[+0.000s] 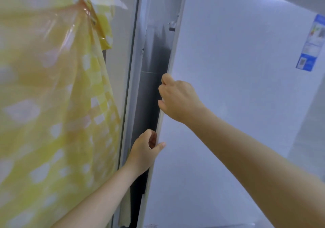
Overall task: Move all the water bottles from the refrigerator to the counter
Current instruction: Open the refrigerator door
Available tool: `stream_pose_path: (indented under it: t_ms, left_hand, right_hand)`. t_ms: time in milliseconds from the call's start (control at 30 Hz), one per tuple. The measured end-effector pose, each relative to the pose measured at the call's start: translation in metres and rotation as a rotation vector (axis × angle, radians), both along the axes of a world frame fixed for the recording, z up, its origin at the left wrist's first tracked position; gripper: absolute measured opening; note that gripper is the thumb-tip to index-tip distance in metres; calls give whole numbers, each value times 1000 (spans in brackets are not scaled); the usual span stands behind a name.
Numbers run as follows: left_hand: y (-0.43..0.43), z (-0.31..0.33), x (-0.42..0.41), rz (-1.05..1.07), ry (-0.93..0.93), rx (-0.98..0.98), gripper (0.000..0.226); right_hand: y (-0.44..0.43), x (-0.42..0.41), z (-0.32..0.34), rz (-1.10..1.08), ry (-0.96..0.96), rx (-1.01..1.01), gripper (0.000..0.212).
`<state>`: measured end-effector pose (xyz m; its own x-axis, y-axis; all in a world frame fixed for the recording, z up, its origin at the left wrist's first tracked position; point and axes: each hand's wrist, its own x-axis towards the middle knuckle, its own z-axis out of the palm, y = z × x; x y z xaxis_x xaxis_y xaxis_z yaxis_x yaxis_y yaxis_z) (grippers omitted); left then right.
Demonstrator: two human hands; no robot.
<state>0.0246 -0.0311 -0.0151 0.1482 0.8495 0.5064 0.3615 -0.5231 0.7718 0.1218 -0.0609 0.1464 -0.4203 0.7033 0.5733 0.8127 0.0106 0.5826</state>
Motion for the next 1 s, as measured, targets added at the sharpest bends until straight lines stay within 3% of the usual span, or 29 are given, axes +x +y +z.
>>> stream_pose_path:
  t_ms: [233, 500, 833, 1000]
  left_hand:
    - [-102, -2, 10, 65, -60, -18, 28]
    - [-190, 7, 25, -39, 99, -42, 28]
    - [-241, 11, 43, -372, 203, 86, 21]
    - [-254, 6, 55, -405, 38, 223, 7]
  right_hand:
    - [-88, 14, -6, 166, 154, -11, 22]
    - [-178, 46, -19, 275, 205, 152, 22]
    - [-276, 82, -27, 125, 232, 175, 9]
    - [-321, 101, -32, 40, 255, 209, 8]
